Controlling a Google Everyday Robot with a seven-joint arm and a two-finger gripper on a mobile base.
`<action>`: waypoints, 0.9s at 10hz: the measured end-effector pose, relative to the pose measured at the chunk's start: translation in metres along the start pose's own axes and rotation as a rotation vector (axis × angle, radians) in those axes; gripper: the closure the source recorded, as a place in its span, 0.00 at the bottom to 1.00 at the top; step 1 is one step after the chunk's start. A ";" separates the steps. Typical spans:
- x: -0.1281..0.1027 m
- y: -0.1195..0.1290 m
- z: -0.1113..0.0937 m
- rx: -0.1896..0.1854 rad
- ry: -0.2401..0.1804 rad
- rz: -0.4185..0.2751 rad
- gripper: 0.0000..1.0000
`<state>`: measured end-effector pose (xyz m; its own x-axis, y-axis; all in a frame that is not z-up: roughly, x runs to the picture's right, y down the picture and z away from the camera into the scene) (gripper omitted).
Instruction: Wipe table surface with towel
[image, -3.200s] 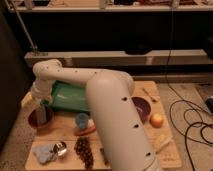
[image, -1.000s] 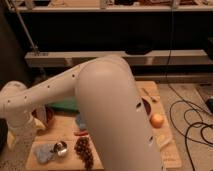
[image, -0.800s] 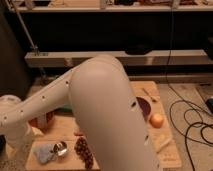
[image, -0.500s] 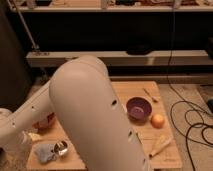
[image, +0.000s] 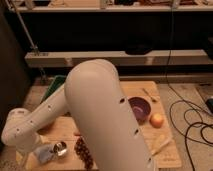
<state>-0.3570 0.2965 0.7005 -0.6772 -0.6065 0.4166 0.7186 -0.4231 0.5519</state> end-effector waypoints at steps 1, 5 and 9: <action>0.000 -0.002 0.001 0.006 -0.009 -0.002 0.20; -0.005 0.004 0.013 0.020 -0.036 0.017 0.20; -0.008 0.011 0.020 0.034 -0.046 0.047 0.52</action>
<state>-0.3466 0.3097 0.7178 -0.6497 -0.5935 0.4750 0.7446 -0.3708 0.5551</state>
